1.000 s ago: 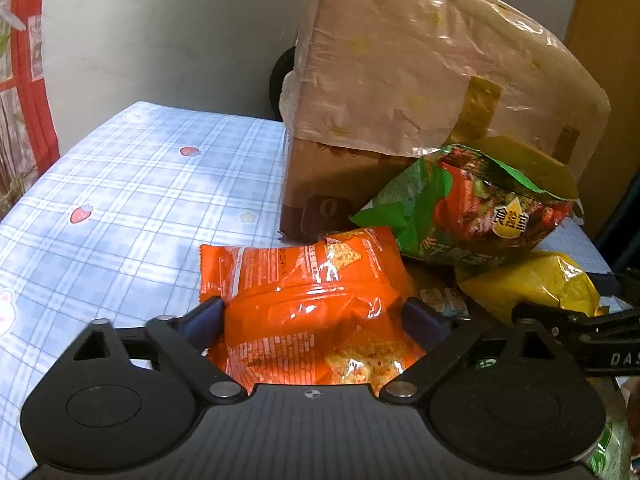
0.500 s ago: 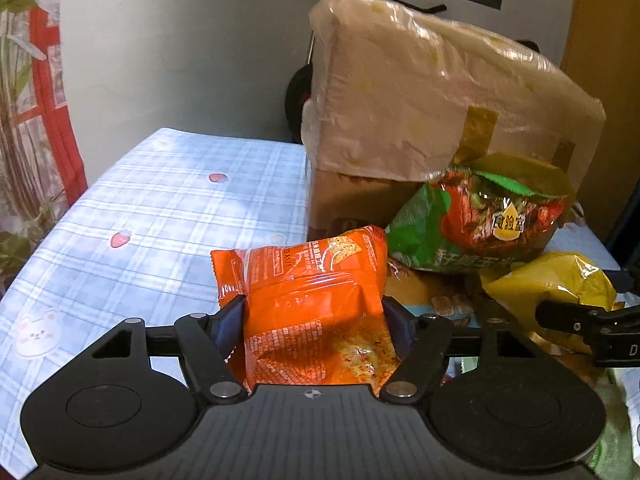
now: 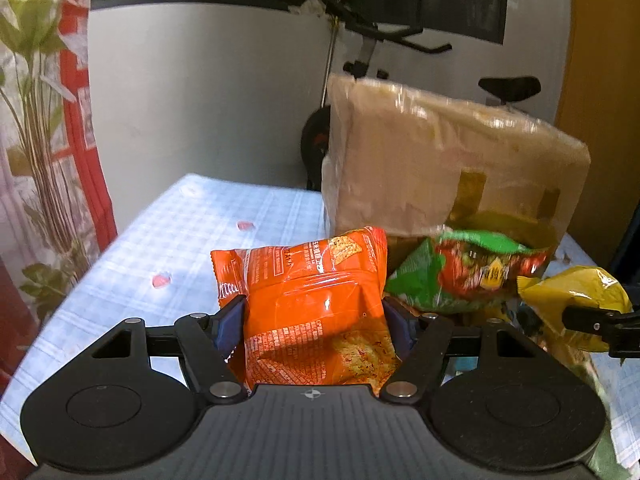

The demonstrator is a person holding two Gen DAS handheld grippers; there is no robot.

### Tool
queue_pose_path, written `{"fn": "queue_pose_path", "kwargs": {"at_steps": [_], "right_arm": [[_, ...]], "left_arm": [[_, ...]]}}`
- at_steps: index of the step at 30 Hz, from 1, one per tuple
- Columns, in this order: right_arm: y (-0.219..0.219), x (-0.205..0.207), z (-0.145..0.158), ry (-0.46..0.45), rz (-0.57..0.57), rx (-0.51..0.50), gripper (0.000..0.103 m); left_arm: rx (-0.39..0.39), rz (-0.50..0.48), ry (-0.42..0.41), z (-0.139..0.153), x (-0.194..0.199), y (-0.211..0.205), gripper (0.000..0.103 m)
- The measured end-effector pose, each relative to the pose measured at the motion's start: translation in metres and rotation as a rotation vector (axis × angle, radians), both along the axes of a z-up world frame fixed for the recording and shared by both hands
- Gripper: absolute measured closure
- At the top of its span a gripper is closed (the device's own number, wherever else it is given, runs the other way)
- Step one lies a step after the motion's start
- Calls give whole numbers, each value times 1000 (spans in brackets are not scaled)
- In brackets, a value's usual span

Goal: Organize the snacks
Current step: 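Grasp the orange snack bag with the left tool while the right tool grasps the yellow bag, then carry both bags over the box and open both tools to drop them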

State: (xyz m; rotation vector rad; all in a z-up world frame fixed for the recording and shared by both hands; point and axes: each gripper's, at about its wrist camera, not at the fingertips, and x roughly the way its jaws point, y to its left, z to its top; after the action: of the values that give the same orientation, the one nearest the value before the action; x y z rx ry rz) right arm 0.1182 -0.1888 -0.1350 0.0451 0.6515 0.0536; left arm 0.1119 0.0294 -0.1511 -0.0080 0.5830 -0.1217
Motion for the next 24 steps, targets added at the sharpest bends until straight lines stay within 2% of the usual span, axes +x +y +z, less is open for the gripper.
{"fn": "queue_pose_path", "kwargs": {"at_steps": [15, 24], "right_arm": [[-10, -17, 61, -187, -9, -2, 15], [-15, 4, 99, -278, 31, -19, 15]], "left_arm": [[22, -29, -149, 57, 1, -14, 29], [33, -71, -230, 92, 22, -27, 29]]}}
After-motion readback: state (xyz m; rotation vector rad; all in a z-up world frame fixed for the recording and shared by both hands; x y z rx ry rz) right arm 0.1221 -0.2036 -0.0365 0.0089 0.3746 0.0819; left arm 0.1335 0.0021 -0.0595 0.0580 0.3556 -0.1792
